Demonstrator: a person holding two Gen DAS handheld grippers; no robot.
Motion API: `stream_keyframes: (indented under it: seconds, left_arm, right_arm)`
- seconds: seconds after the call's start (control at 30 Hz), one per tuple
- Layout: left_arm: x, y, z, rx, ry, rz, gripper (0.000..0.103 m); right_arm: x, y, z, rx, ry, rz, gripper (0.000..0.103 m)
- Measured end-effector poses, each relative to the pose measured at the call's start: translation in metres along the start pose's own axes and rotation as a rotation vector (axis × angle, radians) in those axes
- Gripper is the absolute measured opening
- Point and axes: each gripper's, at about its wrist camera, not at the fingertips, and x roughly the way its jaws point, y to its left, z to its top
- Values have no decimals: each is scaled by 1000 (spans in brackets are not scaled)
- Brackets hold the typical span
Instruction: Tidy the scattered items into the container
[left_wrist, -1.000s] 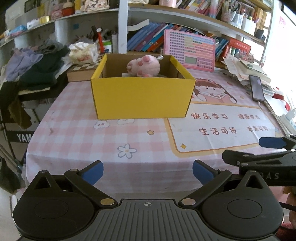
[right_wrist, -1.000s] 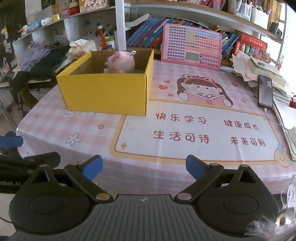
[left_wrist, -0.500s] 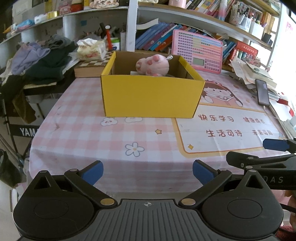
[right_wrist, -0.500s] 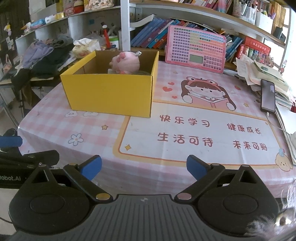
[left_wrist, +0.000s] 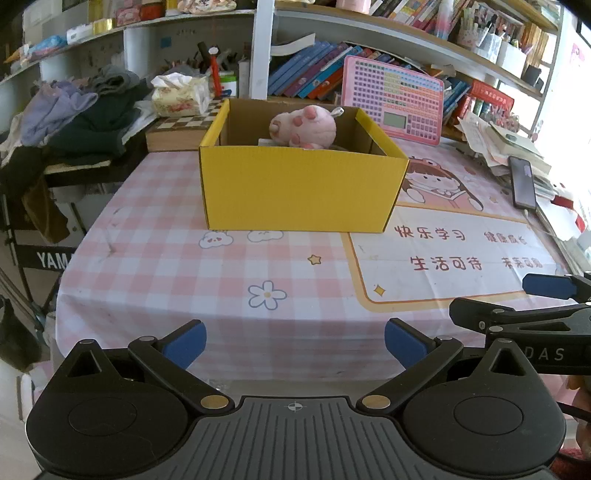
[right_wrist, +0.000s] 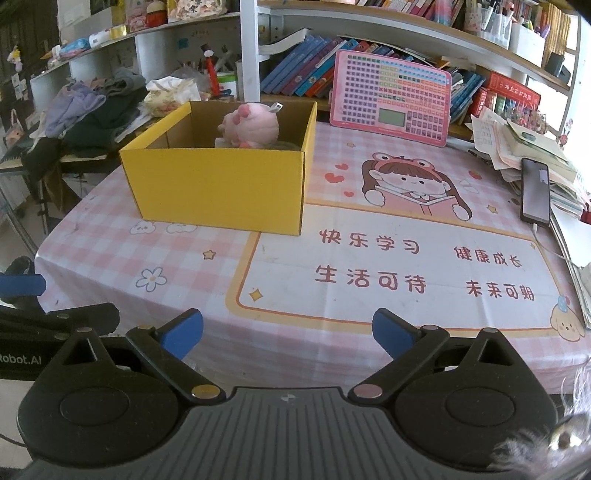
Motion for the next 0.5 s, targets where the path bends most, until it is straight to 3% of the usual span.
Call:
stream_keyframes:
  seconds: [0.5]
  left_arm:
    - [1, 0, -1, -11, 11, 0, 103]
  right_arm:
    - [1, 0, 0, 2, -1, 1, 99]
